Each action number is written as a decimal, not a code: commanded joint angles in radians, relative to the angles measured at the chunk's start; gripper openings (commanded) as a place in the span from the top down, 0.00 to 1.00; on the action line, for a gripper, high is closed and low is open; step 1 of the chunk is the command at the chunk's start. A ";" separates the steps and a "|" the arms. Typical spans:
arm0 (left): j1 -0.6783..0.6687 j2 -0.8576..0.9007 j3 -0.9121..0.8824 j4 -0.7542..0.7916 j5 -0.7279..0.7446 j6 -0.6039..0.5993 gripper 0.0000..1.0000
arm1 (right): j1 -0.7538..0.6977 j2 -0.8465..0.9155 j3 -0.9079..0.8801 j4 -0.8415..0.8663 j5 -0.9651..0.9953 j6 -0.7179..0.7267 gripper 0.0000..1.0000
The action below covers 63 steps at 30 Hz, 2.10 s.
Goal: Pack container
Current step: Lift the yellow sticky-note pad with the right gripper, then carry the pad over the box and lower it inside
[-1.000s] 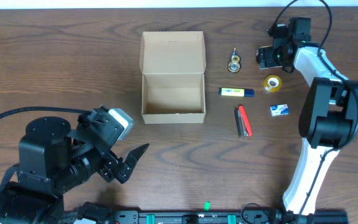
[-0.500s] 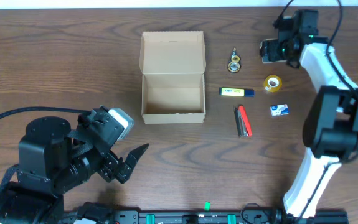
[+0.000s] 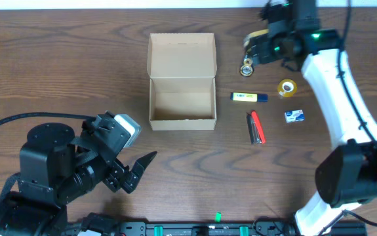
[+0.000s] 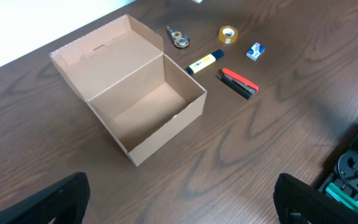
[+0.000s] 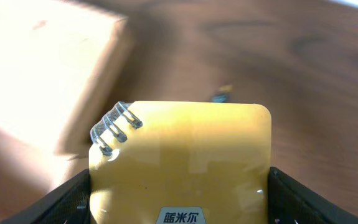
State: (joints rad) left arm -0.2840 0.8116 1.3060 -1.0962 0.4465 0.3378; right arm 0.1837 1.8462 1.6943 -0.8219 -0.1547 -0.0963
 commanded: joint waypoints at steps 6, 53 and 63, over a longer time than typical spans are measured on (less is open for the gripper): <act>0.002 0.000 0.019 -0.001 0.015 0.006 0.05 | 0.242 -0.022 0.014 -0.097 -0.007 0.144 0.41; 0.002 0.000 0.019 -0.001 0.014 0.006 0.05 | 0.635 0.238 0.012 0.002 0.298 0.805 0.43; 0.002 0.000 0.019 -0.001 0.015 0.006 0.05 | 0.636 0.249 0.012 0.003 0.301 0.818 0.36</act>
State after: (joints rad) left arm -0.2840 0.8116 1.3060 -1.0962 0.4465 0.3378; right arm 0.8112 2.0712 1.6943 -0.8207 0.1253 0.7010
